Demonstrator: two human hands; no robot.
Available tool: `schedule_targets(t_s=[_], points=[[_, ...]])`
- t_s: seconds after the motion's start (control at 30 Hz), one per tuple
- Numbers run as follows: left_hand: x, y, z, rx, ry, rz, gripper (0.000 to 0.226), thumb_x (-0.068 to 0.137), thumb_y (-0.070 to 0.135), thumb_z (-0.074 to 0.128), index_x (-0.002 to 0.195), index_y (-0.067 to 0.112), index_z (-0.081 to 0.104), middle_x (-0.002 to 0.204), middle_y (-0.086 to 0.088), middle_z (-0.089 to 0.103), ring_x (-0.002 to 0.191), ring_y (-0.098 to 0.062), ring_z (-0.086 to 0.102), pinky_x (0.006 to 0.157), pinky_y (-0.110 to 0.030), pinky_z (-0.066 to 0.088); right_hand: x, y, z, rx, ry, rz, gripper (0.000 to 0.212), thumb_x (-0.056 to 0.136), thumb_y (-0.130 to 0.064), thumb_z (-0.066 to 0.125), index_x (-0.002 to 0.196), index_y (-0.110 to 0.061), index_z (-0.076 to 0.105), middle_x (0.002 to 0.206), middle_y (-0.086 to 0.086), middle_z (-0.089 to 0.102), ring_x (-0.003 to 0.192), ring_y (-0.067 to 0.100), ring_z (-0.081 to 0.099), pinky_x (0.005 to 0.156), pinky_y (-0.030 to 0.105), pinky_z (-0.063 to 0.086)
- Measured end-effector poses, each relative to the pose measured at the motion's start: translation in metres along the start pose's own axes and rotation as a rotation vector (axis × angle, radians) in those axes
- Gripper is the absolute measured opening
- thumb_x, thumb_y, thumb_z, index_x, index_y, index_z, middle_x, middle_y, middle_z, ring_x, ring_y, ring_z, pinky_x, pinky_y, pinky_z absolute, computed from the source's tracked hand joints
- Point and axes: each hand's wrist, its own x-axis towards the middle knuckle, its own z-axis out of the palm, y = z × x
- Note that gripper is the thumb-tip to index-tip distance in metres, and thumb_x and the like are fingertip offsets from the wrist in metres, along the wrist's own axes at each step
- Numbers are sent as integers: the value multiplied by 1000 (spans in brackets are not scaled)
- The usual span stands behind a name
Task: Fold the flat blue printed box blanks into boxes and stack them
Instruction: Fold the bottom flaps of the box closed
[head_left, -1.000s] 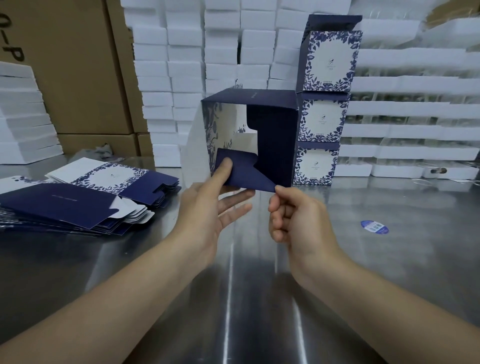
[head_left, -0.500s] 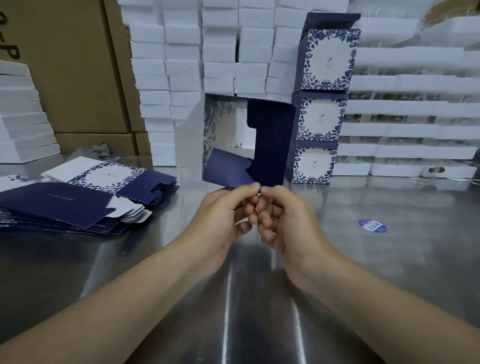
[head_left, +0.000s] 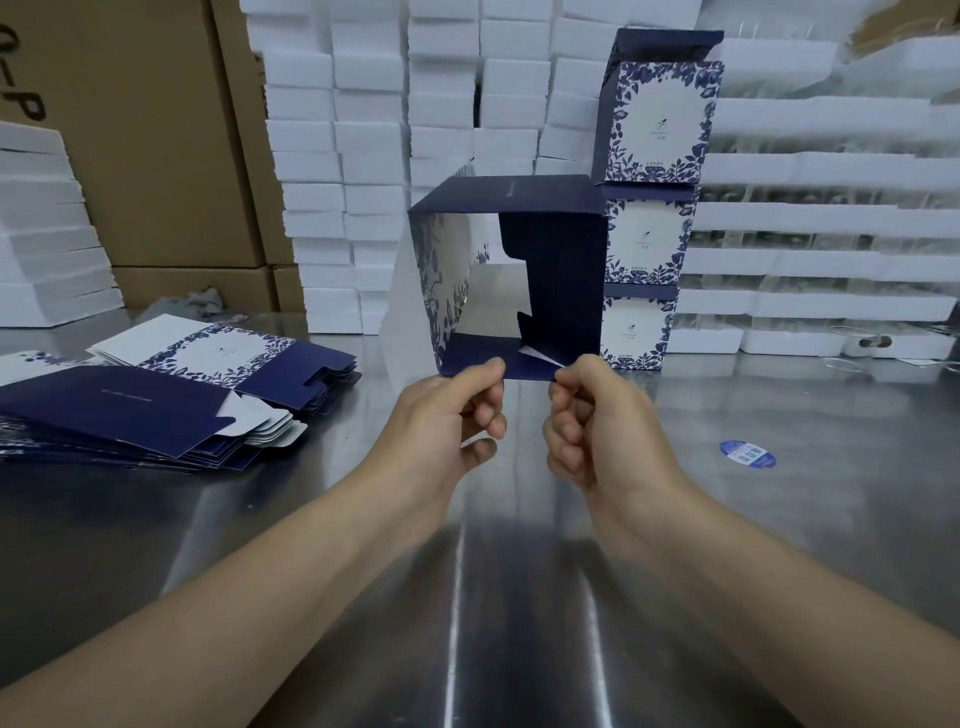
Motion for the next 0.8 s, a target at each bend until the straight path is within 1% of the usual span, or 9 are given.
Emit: schedule_targets(t_s=[0.13,0.27,0.33,0.4,0.47,0.57,0.67,0.73,0.8], points=[[2,-1,-2,-14,-14,0,38,97,35,72,61,23,64,60,5,48,57,-10,53,53,-19,44,0,-1,0,-14,-106,52,30,92,-27,59,64,-18,54,54,-4,38,43,12,32,47,24,26],[1,-5,-1,59,-2,-3,39,92,45,76,59,28,66,62,5,50,61,-10,55,61,-26,44,1,0,0,-38,-62,13,34,94,-20,57,61,-17,51,51,-3,33,42,13,24,47,26,21],[0,-4,-1,66,18,-21,37,88,50,75,59,28,66,63,5,49,61,-11,55,62,-28,43,1,-1,0,-58,-38,-17,34,92,-19,57,60,-17,48,51,-2,29,43,15,20,48,28,18],[1,-3,-2,35,43,-34,38,91,48,72,59,27,66,61,6,47,59,-11,55,63,-28,42,2,-2,-1,-62,-21,-29,32,91,-20,57,61,-16,46,53,0,25,46,16,18,53,33,15],[2,-3,-3,17,58,-27,42,97,40,67,58,26,65,59,6,46,58,-11,53,62,-28,41,2,-2,-2,-57,-28,-24,32,91,-22,57,62,-17,46,54,0,26,46,16,18,55,35,14],[2,-2,-2,8,64,-10,42,100,34,65,59,26,64,59,7,46,57,-10,52,61,-27,41,2,-2,-4,-42,-78,3,31,91,-25,57,62,-18,50,54,-2,32,46,14,25,50,29,19],[2,-2,-1,50,59,13,45,101,35,65,56,26,65,58,6,45,58,-10,52,61,-27,41,2,-1,-4,-62,-135,37,32,91,-27,58,61,-19,52,55,-3,35,46,13,28,48,26,24],[1,-3,-1,71,67,18,45,100,36,65,56,27,65,58,6,44,59,-11,52,63,-29,41,2,0,-2,-63,-127,31,33,91,-25,58,59,-19,50,55,-1,31,45,14,23,47,27,21],[0,-5,0,72,79,8,41,97,40,68,58,27,65,60,5,45,60,-12,53,64,-30,41,2,0,0,-49,-91,4,35,91,-20,57,58,-18,46,54,0,25,45,15,18,49,30,16]])
